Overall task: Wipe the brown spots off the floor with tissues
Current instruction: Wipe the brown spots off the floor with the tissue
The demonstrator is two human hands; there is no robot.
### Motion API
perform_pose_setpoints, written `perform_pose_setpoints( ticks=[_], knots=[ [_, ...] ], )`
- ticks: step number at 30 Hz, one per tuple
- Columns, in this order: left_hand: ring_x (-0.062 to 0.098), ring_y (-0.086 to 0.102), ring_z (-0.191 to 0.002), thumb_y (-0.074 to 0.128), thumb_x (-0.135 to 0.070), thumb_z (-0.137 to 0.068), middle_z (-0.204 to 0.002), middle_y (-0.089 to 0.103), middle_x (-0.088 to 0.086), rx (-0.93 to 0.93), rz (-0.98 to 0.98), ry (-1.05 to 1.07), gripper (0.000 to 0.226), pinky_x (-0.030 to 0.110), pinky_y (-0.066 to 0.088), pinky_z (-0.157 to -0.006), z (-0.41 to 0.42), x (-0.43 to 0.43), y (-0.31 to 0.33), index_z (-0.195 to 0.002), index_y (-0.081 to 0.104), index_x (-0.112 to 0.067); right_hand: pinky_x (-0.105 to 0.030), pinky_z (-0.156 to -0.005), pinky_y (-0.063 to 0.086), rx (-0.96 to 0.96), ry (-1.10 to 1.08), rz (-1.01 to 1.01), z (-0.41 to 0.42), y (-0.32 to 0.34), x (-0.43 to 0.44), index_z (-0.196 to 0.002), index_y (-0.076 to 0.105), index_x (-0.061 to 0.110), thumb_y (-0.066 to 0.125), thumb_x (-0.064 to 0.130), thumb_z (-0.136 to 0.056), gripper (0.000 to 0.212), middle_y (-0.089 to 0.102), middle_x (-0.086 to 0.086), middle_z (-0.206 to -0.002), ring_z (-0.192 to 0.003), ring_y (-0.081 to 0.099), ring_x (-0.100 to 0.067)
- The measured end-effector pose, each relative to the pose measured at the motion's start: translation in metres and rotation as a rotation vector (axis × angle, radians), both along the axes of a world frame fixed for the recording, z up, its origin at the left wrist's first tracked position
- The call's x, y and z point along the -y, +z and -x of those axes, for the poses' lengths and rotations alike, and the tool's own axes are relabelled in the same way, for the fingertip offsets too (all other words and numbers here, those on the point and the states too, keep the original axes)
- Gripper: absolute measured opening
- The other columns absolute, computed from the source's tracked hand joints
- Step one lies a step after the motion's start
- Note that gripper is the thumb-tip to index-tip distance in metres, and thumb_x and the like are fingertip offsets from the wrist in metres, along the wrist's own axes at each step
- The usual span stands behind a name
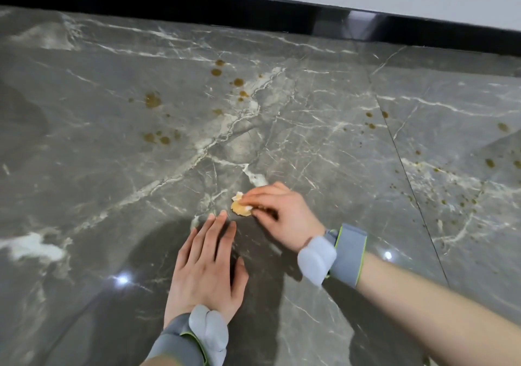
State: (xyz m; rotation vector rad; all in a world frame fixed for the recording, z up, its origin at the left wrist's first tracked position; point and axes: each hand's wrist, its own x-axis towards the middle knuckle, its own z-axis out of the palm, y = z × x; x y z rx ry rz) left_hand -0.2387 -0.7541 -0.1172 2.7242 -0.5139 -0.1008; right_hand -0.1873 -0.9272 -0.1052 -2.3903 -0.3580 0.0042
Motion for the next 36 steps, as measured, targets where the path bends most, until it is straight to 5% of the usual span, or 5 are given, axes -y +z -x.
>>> perform_pose_setpoints(
  ticks=[7, 15, 23, 28, 36],
  knots=[
    [0.018, 0.033, -0.132, 0.037, -0.034, -0.083, -0.139, 0.048, 0.008, 0.001, -0.008, 0.005, 0.053, 0.033, 0.019, -0.111, 0.001, 0.000, -0.002, -0.126, 0.054, -0.008, -0.028, -0.088, 0.034, -0.070, -0.866, 0.119, -0.067, 0.000, 0.079, -0.109, 0.065, 0.012, 0.053, 0.001, -0.082, 0.031, 0.064, -0.017, -0.109, -0.105, 0.053, -0.036],
    [0.019, 0.034, -0.131, 0.039, -0.033, -0.079, -0.135, 0.050, 0.009, 0.015, 0.005, 0.001, 0.053, 0.033, 0.019, -0.110, 0.001, 0.000, -0.004, -0.123, 0.055, -0.008, -0.020, -0.084, 0.035, 0.059, -0.016, 0.001, 0.014, -0.001, -0.022, -0.091, 0.066, 0.006, 0.053, -0.007, -0.068, 0.030, 0.068, -0.008, -0.092, -0.088, 0.050, -0.018],
    [0.018, 0.035, -0.132, 0.037, -0.034, -0.083, -0.139, 0.048, 0.007, 0.011, -0.020, 0.005, 0.052, 0.036, 0.021, -0.110, 0.002, -0.001, -0.004, -0.125, 0.054, -0.008, -0.011, -0.072, 0.038, 0.088, -0.712, 0.014, -0.021, 0.012, 0.063, -0.096, 0.061, 0.008, 0.054, -0.006, -0.075, 0.026, 0.047, -0.005, -0.098, -0.074, 0.053, -0.011],
    [0.018, 0.035, -0.132, 0.037, -0.035, -0.083, -0.139, 0.048, 0.006, 0.013, -0.019, -0.003, 0.052, 0.036, 0.021, -0.110, 0.002, -0.002, -0.004, -0.124, 0.054, -0.009, 0.002, -0.075, 0.032, 0.097, -0.551, 0.075, -0.001, 0.003, 0.067, -0.087, 0.062, 0.011, 0.065, 0.007, -0.075, 0.013, 0.051, 0.003, -0.092, -0.078, 0.048, -0.004],
    [0.018, 0.034, -0.133, 0.037, -0.035, -0.083, -0.139, 0.047, 0.006, 0.015, -0.017, -0.002, 0.053, 0.035, 0.020, -0.110, 0.001, -0.001, -0.005, -0.126, 0.052, -0.009, -0.012, -0.081, 0.035, 0.094, -0.495, 0.188, 0.020, 0.006, 0.073, -0.073, 0.060, 0.007, 0.067, 0.017, -0.076, 0.013, 0.066, -0.007, -0.092, -0.090, 0.054, -0.021]
  ],
)
